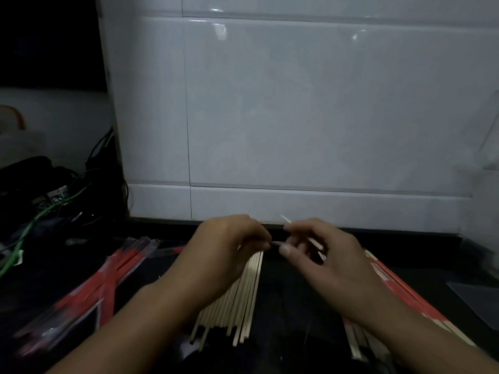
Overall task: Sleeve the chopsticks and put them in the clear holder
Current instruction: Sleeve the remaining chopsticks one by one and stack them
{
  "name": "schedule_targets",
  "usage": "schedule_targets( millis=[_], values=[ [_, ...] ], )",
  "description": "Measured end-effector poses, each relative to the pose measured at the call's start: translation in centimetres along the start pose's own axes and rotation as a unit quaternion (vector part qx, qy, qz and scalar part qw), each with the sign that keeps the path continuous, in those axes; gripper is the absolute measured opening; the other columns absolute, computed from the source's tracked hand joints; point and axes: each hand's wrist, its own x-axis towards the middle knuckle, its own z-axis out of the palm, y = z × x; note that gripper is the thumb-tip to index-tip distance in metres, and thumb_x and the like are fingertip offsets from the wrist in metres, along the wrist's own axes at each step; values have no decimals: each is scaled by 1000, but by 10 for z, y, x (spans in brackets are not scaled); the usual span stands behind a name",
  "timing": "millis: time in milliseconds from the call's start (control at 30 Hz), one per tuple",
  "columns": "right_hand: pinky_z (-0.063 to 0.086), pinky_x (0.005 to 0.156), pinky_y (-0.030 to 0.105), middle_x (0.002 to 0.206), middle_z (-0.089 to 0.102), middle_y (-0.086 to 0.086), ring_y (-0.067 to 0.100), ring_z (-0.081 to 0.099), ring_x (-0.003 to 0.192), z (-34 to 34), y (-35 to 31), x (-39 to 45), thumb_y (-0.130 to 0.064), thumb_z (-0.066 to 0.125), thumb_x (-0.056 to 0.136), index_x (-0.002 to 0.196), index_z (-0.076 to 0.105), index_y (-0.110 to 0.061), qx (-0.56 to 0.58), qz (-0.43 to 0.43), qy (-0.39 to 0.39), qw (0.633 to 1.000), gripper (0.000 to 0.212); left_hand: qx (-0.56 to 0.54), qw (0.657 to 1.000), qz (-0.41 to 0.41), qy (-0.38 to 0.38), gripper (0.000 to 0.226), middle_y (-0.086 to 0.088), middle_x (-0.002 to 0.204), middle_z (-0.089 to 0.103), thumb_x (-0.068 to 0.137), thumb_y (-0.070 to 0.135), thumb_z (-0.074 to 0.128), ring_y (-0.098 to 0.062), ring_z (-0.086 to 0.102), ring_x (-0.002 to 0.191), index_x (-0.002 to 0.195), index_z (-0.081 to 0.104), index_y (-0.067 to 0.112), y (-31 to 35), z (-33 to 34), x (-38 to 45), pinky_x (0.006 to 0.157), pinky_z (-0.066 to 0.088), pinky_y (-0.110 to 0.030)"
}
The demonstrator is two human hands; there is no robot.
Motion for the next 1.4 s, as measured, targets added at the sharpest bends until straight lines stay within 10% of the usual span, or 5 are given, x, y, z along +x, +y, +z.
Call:
schedule_targets(
  millis=[167, 633, 1400],
  values=[
    [54, 70, 18, 84, 75, 0, 11, 70, 68, -16, -10, 11, 4, 54, 95, 93, 68, -12, 164, 45, 139, 976, 22, -136, 971, -198, 7, 6, 13, 80, 72, 89, 24, 71, 4, 67, 78, 90, 71, 30, -1, -6, -1, 73, 55, -18],
    [49, 56, 19, 70, 72, 3, 8, 56, 50, -59, -2, 27, -21, 45, 104, 95, 60, -13, 364, 178, 315, 858, 20, -124, 968, -204, -80, 12, 6, 79, 69, 94, 34, 64, -15, 65, 72, 86, 70, 27, 6, -5, -4, 71, 55, -39],
    [48, 50, 18, 66, 68, 4, 9, 52, 50, -52, -4, 27, -18, 45, 104, 97, 60, -8, 392, 196, 277, 855, 19, -88, 976, -172, -97, 6, 14, 83, 68, 93, 35, 65, -2, 64, 79, 95, 70, 35, 3, -1, -5, 77, 58, -35]
  ],
)
